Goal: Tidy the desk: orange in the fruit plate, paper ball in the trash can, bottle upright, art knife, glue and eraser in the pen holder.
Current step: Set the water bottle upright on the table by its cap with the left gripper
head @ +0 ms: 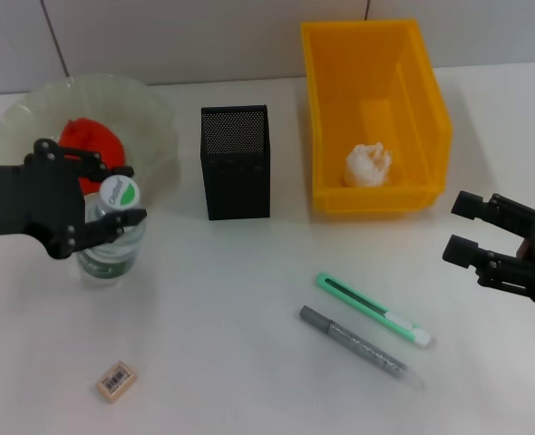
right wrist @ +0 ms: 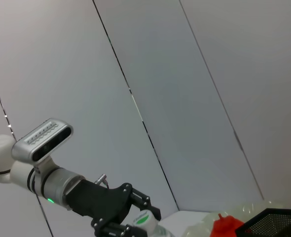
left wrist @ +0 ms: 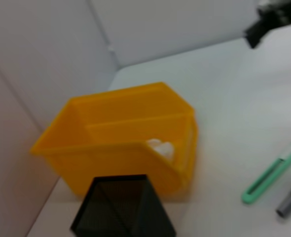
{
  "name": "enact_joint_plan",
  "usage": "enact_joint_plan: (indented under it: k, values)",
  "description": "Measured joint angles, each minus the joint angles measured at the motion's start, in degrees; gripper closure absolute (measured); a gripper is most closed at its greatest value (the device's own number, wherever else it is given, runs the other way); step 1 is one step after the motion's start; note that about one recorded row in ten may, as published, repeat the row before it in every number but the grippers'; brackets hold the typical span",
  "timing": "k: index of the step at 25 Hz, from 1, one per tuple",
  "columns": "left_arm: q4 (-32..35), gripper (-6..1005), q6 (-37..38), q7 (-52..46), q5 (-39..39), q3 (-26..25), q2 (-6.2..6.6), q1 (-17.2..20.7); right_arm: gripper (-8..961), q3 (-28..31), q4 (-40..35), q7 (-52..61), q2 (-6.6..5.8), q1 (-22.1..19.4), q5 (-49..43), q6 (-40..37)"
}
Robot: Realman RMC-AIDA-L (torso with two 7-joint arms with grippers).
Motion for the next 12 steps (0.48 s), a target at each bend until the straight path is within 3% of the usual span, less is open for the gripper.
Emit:
enact_joint_plan:
  k: [12]
  values:
    - [-1.17, 569, -2.19, -7.04, -4.12, -3.17, 0.10, 1.47, 121, 0.12, -0.17, -0.15, -0.36, 0.40, -0.67, 0.32]
